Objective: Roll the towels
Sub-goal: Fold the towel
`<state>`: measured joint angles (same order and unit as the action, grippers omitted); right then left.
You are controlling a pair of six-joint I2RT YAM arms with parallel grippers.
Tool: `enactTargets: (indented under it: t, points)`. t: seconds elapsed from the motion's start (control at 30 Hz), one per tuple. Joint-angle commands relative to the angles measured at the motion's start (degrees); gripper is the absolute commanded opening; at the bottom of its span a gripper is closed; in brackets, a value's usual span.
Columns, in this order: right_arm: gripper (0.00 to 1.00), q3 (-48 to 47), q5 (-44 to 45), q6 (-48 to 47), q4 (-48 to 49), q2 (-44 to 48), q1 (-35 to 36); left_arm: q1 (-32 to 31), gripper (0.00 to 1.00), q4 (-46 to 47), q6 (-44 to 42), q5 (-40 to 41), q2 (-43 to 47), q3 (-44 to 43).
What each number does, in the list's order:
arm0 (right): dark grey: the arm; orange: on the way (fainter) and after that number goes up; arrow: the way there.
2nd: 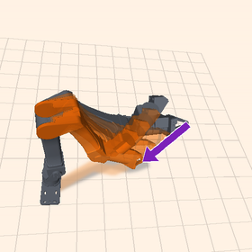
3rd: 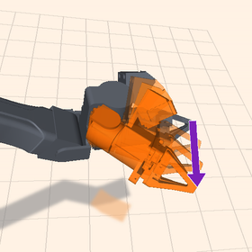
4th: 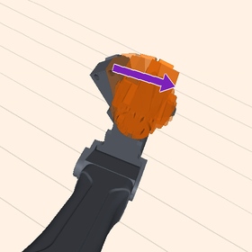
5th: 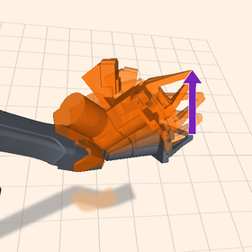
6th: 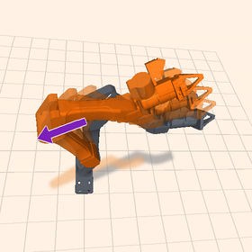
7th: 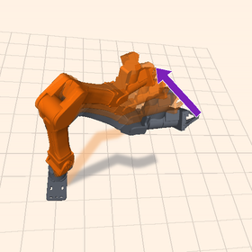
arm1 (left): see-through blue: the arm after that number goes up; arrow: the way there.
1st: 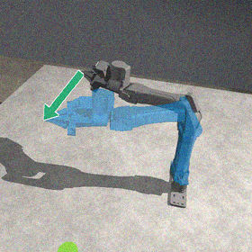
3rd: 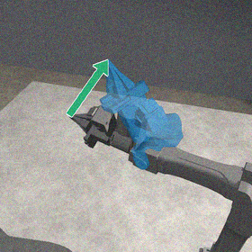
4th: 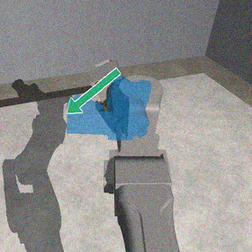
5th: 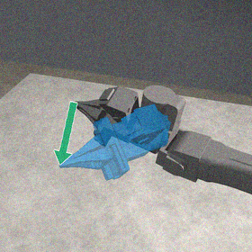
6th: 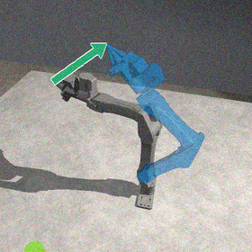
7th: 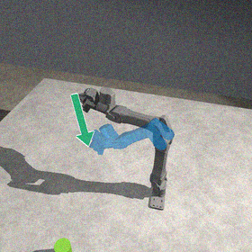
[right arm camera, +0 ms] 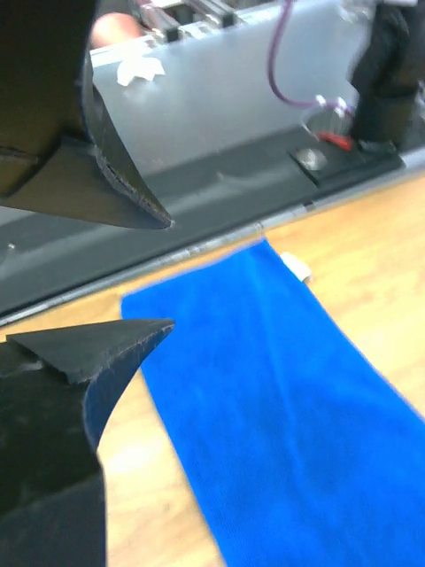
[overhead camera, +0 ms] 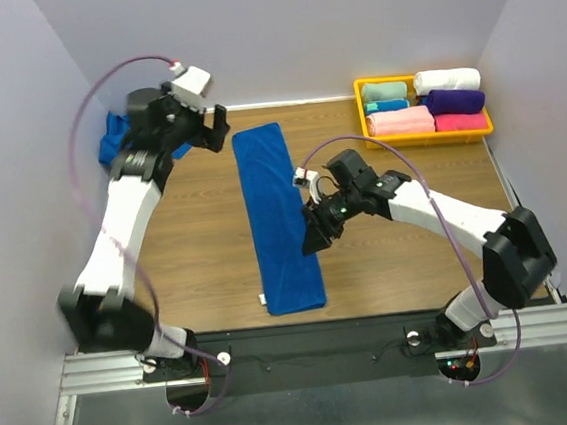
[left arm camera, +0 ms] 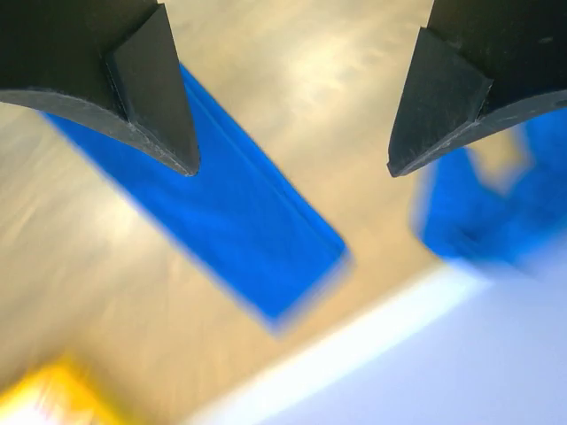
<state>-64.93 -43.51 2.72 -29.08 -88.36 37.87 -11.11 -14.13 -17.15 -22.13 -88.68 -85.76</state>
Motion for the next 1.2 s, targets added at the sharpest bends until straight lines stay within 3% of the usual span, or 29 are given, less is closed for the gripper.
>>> enactTargets:
  t: [0.0, 0.23, 0.47, 0.67, 0.77, 0.9, 0.93, 1.1, 1.17]
  points:
    - [0.48, 7.1, -4.8, -0.3, 0.5, 0.7, 1.0, -0.8, 0.99, 7.3, -3.5, -1.4, 14.9, 9.3]
    - [0.4, 12.8, -4.7, -0.7, 1.2, -1.6, 5.5, -1.0, 0.99, 4.9, -10.4, -7.9, 25.9, 18.9]
    - [0.38, 12.2, -0.1, -1.0, 1.2, -11.2, 6.0, -3.6, 0.92, 2.3, -19.7, -5.7, 31.9, 27.0]
    - [0.37, 10.2, 1.8, 0.3, 1.1, -17.3, 6.0, -5.4, 0.88, -4.9, -27.4, -6.2, 36.8, 31.8]
    - [0.37, 10.8, 1.8, -0.2, 0.3, -15.5, 6.0, -7.2, 0.87, -14.5, -39.0, -9.8, 40.9, 35.2]
    - [0.47, 7.7, 0.2, -0.7, -3.3, -8.4, 6.0, -13.0, 0.79, -22.2, -45.2, -8.2, 44.7, 40.1]
    - [0.51, 5.8, -0.5, -0.4, -3.6, -6.9, 5.9, -16.9, 0.77, -24.9, -46.0, -7.8, 44.8, 41.0]
    - [0.67, 1.3, -1.1, -0.3, -6.4, -1.7, 2.5, -31.7, 0.68, -21.7, -37.7, -2.9, 42.3, 45.8]
    - [0.7, 0.8, -2.1, -1.0, -7.1, -2.0, -3.4, -39.8, 0.67, -19.7, -33.7, -1.0, 39.3, 46.4]
